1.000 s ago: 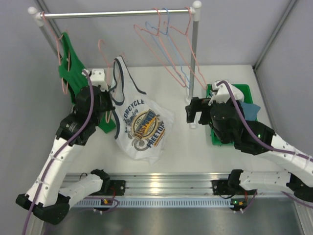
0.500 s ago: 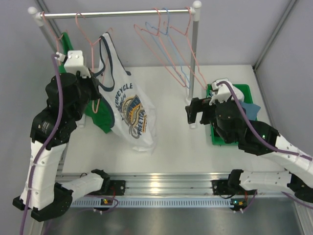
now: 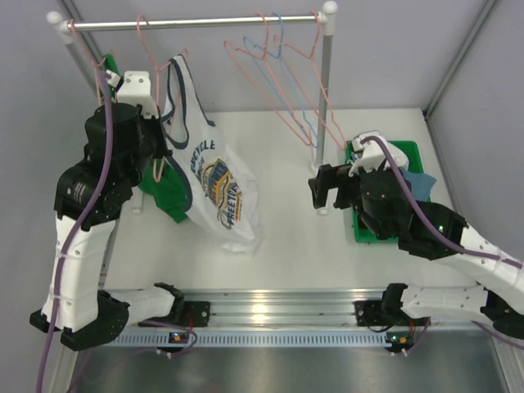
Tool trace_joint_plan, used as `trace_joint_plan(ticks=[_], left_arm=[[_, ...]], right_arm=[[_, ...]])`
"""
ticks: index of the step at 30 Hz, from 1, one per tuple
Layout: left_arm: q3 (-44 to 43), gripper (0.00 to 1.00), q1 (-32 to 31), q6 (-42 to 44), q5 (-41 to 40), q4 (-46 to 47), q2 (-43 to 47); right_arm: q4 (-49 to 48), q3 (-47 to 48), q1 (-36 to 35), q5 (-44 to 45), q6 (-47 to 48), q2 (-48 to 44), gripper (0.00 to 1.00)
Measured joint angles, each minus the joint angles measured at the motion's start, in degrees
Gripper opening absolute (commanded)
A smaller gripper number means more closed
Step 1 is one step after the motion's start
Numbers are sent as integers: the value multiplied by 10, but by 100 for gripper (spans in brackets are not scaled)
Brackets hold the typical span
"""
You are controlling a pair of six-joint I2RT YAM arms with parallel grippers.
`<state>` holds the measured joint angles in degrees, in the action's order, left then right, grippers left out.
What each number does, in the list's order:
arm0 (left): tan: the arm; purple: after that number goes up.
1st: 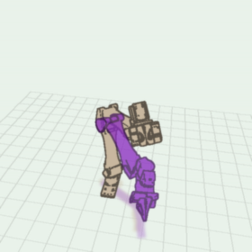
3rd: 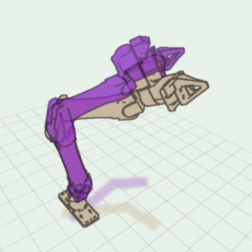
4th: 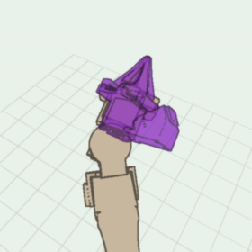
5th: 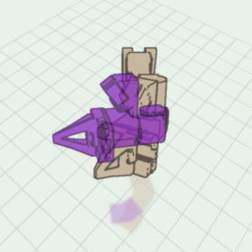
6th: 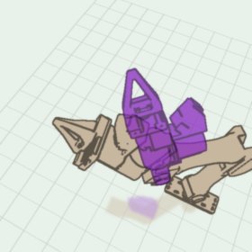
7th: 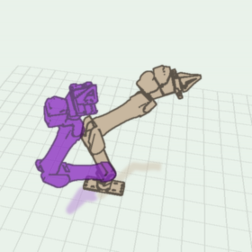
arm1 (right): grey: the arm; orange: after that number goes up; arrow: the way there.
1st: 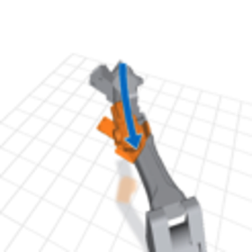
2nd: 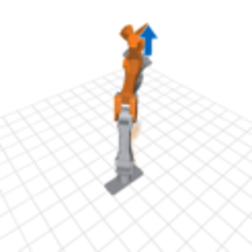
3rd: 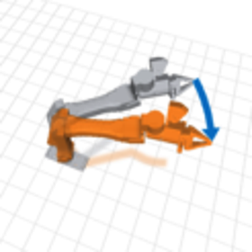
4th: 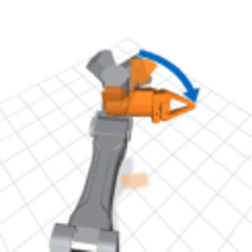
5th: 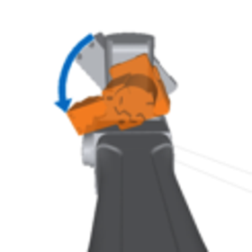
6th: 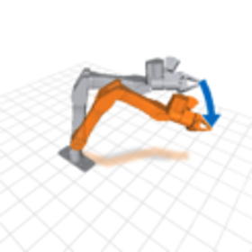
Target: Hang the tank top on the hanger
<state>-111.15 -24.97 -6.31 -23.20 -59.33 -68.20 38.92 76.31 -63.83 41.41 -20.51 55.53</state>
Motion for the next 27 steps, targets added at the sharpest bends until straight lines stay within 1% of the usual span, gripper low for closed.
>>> trace_joint_plan(ticks=[5, 9, 19, 27], left_arm=[[-1, 0, 12, 14, -2, 3, -19], [1, 0, 44, 23, 14, 16, -27], [10, 0, 180, 35, 109, 70, -34], [11, 0, 255, 35, 192, 111, -60]], right_arm=[[-1, 0, 0, -4, 0, 1, 100], [1, 3, 0, -7, 4, 2, 100], [-3, 26, 3, -9, 14, 12, 100], [1, 36, 3, -17, 15, 35, 100]])
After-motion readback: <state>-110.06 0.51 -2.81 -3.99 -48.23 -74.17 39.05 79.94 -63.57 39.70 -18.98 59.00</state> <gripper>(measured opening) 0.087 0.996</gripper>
